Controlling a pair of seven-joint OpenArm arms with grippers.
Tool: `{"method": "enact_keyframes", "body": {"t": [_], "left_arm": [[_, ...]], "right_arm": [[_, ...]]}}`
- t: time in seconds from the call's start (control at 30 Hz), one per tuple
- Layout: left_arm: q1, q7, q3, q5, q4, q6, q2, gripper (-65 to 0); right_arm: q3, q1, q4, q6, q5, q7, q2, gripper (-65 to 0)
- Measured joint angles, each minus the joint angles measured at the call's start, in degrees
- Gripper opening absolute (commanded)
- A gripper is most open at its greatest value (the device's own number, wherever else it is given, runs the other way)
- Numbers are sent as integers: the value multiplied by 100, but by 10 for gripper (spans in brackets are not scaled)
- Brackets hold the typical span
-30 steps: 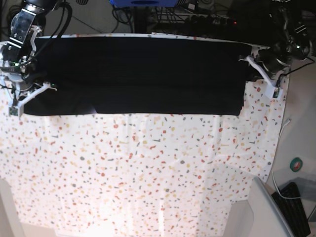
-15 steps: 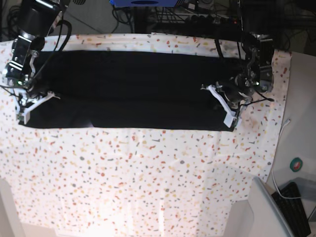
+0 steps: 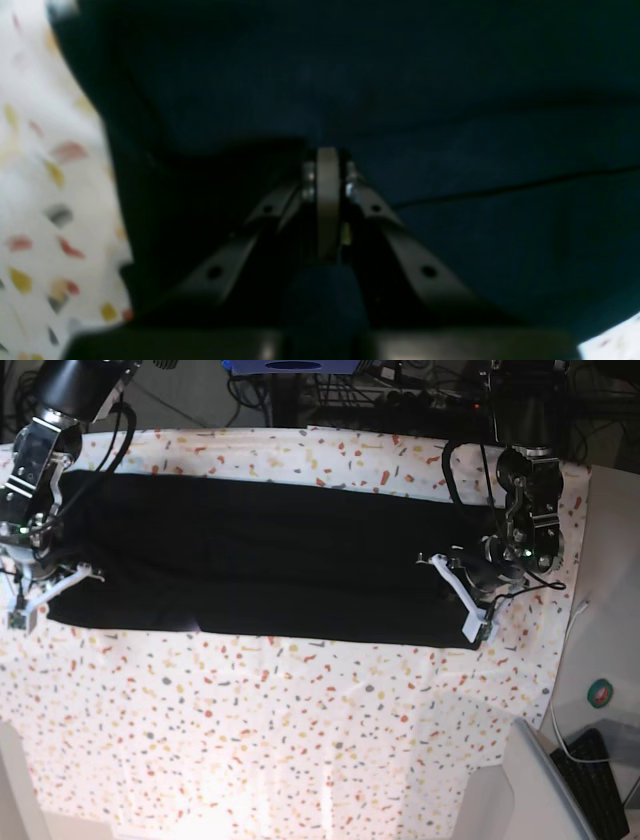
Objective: Layout the t-shirt on the table in an organized manner, then fold the t-shirt properly
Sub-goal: 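Grasp the folded shirt's edge with both grippers and pull it taut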
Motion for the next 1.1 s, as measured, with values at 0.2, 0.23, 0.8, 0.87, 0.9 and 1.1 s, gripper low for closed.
{"method": "enact_keyframes", "body": {"t": [0.2, 0.23, 0.8, 0.87, 0.9, 1.1], "left_arm": [[396, 48, 2, 15, 149, 0, -7, -650], [422, 70, 4, 44, 138, 0, -4, -650], [433, -675, -20, -286, -584, -162, -221, -650], [428, -678, -13, -295, -597, -177, -227, -650], [437, -693, -13, -295, -586, -177, -229, -650], [437, -577, -11, -267, -437, -149, -212, -650]], "right_arm": [[-35, 579, -605, 59, 24, -4, 315, -650], [-35, 697, -767, 50, 20, -9, 387, -650], [-772, 1786, -4148, -9, 22, 1113, 1421, -650], [-769, 1939, -4631, -136, 136, 1493, 1543, -650], [-769, 2013, -4789, -177, 109, 1602, 1585, -650], [-772, 1672, -4105, -251, 39, 1690, 1475, -650]]}}
